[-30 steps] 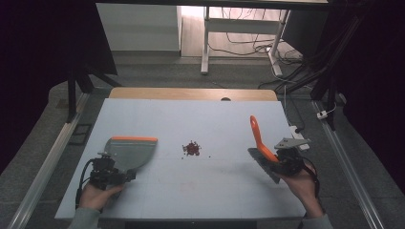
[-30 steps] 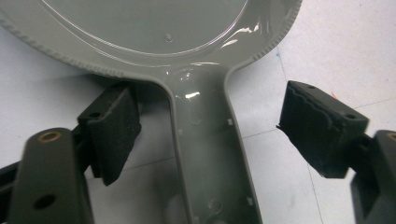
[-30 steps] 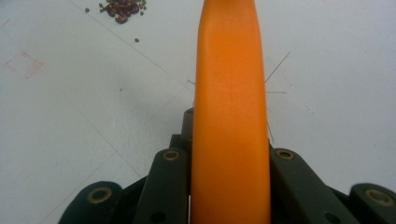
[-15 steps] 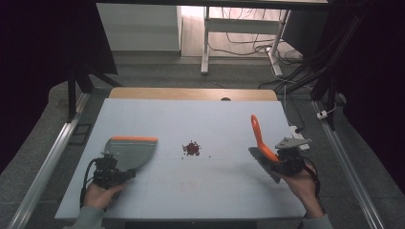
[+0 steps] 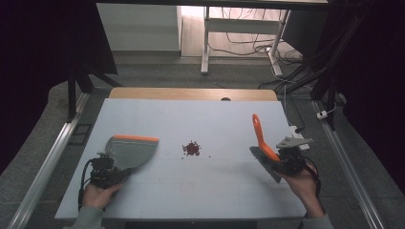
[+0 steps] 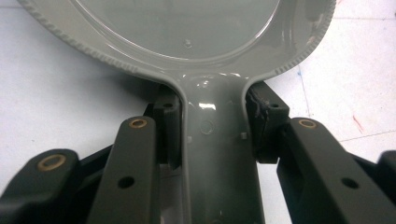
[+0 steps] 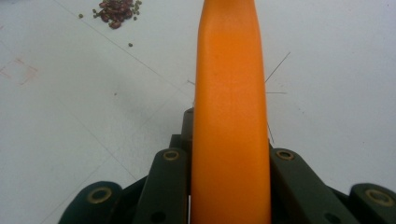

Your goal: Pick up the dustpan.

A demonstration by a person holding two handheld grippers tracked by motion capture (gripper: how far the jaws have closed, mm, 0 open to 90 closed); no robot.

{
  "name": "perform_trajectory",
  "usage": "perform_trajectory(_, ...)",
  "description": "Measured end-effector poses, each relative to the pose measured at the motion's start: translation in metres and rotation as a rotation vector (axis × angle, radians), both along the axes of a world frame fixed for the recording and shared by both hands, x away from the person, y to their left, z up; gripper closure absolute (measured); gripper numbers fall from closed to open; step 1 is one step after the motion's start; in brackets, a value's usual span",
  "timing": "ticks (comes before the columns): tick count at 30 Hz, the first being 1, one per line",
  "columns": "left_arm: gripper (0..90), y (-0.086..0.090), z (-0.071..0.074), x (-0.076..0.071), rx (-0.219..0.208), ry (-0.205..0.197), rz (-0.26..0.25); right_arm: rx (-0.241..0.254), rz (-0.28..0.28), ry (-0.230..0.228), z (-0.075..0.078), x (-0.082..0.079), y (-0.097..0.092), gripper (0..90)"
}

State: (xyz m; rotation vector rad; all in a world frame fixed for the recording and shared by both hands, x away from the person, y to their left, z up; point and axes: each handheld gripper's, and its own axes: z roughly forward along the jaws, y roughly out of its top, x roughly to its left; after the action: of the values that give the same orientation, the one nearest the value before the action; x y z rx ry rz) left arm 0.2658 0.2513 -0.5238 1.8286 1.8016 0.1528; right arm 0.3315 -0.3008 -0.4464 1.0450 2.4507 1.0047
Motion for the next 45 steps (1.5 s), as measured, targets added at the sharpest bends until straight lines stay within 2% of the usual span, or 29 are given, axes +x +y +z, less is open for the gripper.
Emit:
perform_trajectory(7,61.8,0.007,-0.002,-0.001,-0.001,-0.024,-0.005,0.014,0.004,-0.002,0.000,0.000,-0.001,77.0)
perform_trajectory(16,61.9,0.019,-0.002,-0.003,-0.034,-0.088,-0.027,0.015,0.010,-0.009,0.000,-0.001,0.000,77.0)
perform_trajectory(19,61.8,0.023,-0.002,-0.004,-0.036,-0.109,-0.047,0.019,0.012,-0.014,0.001,-0.001,0.000,77.0)
perform_trajectory(21,61.9,0.027,0.000,-0.005,-0.040,-0.148,-0.067,0.018,0.012,-0.015,0.001,-0.001,0.000,77.0)
perform_trajectory(23,61.9,0.028,0.000,-0.005,-0.044,-0.158,-0.077,0.018,0.011,-0.016,0.000,-0.001,0.000,77.0)
perform_trajectory(26,61.9,0.031,0.004,-0.005,-0.050,-0.205,-0.121,0.022,0.004,-0.017,0.002,0.000,0.002,77.1)
perform_trajectory(31,61.9,0.032,0.006,-0.003,-0.057,-0.231,-0.152,0.017,0.011,-0.030,0.005,0.001,0.007,77.1)
perform_trajectory(36,61.9,0.033,0.009,-0.004,-0.057,-0.256,-0.185,0.041,-0.010,-0.012,0.007,0.003,0.010,77.1)
perform_trajectory(38,61.9,0.032,0.015,-0.007,-0.043,-0.285,-0.187,0.054,-0.014,-0.005,0.007,0.006,0.014,77.2)
perform_trajectory(39,61.9,0.032,0.015,-0.007,-0.043,-0.285,-0.187,0.054,-0.014,-0.005,0.007,0.006,0.014,77.2)
perform_trajectory(41,61.9,0.033,0.018,-0.009,-0.052,-0.308,-0.192,0.038,-0.014,0.004,0.008,0.009,0.020,77.2)
perform_trajectory(45,61.9,0.034,0.022,-0.011,-0.058,-0.338,-0.215,0.039,-0.022,0.000,0.010,0.010,0.023,77.2)
